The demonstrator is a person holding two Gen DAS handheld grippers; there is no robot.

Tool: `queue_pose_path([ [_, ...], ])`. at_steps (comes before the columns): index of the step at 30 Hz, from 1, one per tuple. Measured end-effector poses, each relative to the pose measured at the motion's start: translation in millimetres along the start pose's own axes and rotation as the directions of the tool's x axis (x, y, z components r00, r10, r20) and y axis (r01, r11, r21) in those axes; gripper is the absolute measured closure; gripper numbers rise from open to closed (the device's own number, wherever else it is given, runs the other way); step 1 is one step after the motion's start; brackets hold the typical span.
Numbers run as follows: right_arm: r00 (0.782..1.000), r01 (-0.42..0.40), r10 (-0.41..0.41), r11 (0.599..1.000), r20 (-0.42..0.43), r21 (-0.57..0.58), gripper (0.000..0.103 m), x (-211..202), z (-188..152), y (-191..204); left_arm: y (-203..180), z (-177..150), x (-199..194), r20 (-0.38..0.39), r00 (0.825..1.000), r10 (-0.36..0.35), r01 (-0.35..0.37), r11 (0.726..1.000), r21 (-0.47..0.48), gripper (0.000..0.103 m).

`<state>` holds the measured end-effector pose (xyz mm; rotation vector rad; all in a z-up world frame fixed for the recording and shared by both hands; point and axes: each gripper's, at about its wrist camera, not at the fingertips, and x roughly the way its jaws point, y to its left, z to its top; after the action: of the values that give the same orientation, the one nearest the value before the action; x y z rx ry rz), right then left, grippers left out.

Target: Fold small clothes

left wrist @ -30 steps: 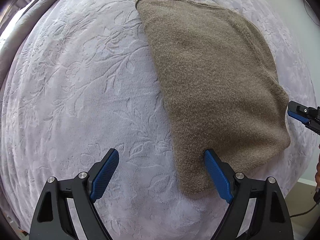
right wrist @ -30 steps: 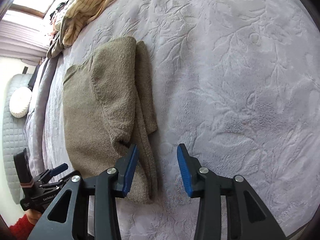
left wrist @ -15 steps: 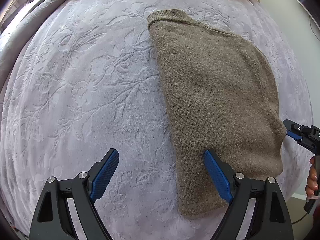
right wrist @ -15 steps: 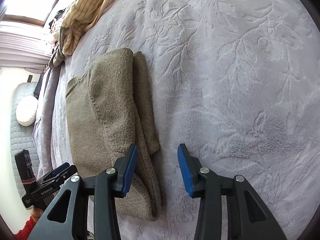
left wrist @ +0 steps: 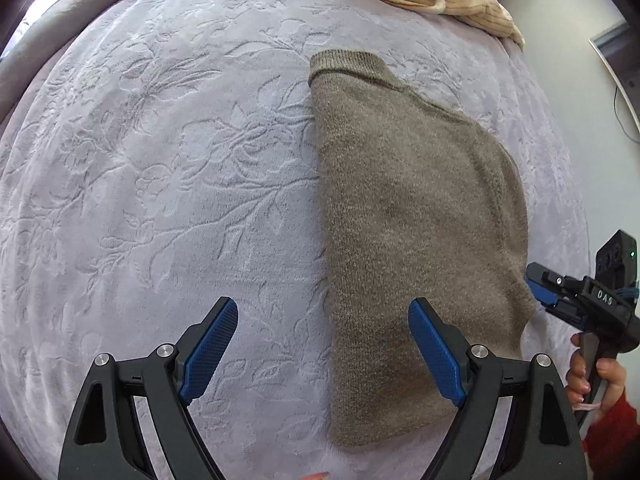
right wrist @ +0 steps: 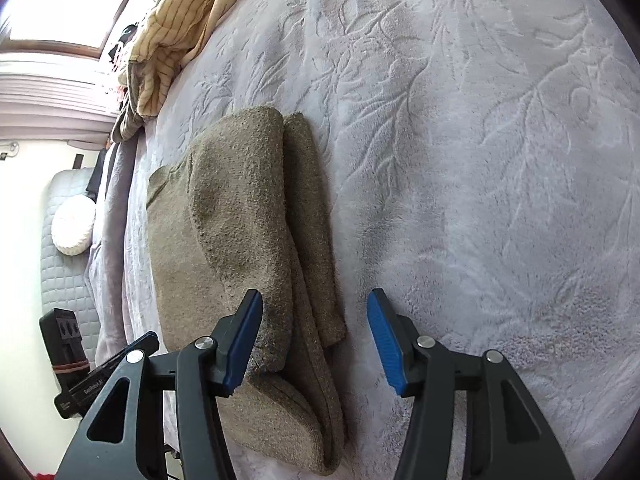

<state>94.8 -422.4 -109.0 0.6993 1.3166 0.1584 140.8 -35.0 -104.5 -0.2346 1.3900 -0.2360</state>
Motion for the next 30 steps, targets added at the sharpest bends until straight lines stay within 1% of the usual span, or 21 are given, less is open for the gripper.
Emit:
queue_pose_path([
  [1, 1.000, -0.009, 0.009, 1.000, -0.003, -0.001, 0.038, 0.6, 0.6, 0.0, 3.5, 2.2, -2.7, 0.016, 1.000, 0.004, -0.004, 1.000, -0.008, 0.000],
  [3, 1.000, -0.022, 0.022, 1.000, -0.008, -0.003, 0.036, 1.7, 2.8, 0.3, 5.4, 6.1, -6.8, 0.044, 0.999, 0.022, -0.022, 1.000, -0.018, 0.000],
  [6, 0.999, -0.033, 0.032, 0.999, -0.012, -0.017, 0.035, 2.7, 7.1, 1.3, 7.5, 16.6, -6.1, 0.037, 0.999, 0.013, -0.012, 1.000, -0.022, 0.000],
  [8, 0.999, -0.043, 0.043, 0.999, -0.017, -0.028, 0.035, 3.3, 10.9, 2.3, 7.8, 22.4, -0.1, 0.019, 1.000, 0.015, -0.015, 1.000, -0.027, 0.000],
  [10, 0.998, -0.055, 0.054, 0.998, -0.026, -0.039, 0.035, 4.0, 14.6, 2.6, 7.8, 29.5, 11.3, -0.019, 0.999, -0.027, 0.026, 0.999, -0.034, 0.000],
  [12, 0.997, -0.067, 0.065, 0.997, -0.039, -0.049, 0.035, 5.6, 16.7, 2.5, 8.3, 31.2, 21.9, -0.044, 0.997, -0.058, 0.056, 0.997, -0.062, 0.000],
  [15, 0.993, -0.087, 0.082, 0.994, -0.080, -0.069, 0.035, 12.4, 20.7, 2.9, 4.5, 29.3, 40.1, -0.094, 0.985, -0.146, 0.138, 0.987, -0.078, 0.000],
  [16, 0.991, -0.096, 0.088, 0.993, -0.098, -0.074, 0.035, 16.0, 21.9, 2.6, 2.5, 29.3, 43.6, -0.102, 0.982, -0.157, 0.149, 0.986, -0.078, 0.000],
  [20, 0.982, -0.126, 0.111, 0.988, -0.153, -0.093, 0.035, 30.5, 28.1, 2.4, -12.1, 32.1, 56.6, -0.122, 0.979, -0.163, 0.159, 0.986, -0.043, 0.000],
  [23, 0.971, -0.173, 0.152, 0.980, -0.185, -0.102, 0.035, 42.1, 35.3, 5.6, -27.0, 37.2, 65.2, -0.130, 0.976, -0.173, 0.174, 0.985, -0.004, 0.000],
  [26, 0.962, -0.205, 0.178, 0.972, -0.207, -0.116, 0.035, 54.1, 41.3, 11.9, -44.4, 46.0, 81.4, -0.138, 0.978, -0.155, 0.160, 0.986, 0.033, 0.000],
  [27, 0.959, -0.216, 0.186, 0.969, -0.215, -0.123, 0.033, 57.9, 43.2, 14.8, -48.1, 47.0, 85.0, -0.138, 0.979, -0.151, 0.159, 0.986, 0.043, 0.000],
  [30, 0.954, -0.226, 0.191, 0.965, -0.232, -0.137, 0.032, 69.1, 46.6, 20.9, -50.7, 47.8, 92.0, -0.139, 0.979, -0.149, 0.157, 0.987, 0.048, 0.000],
])
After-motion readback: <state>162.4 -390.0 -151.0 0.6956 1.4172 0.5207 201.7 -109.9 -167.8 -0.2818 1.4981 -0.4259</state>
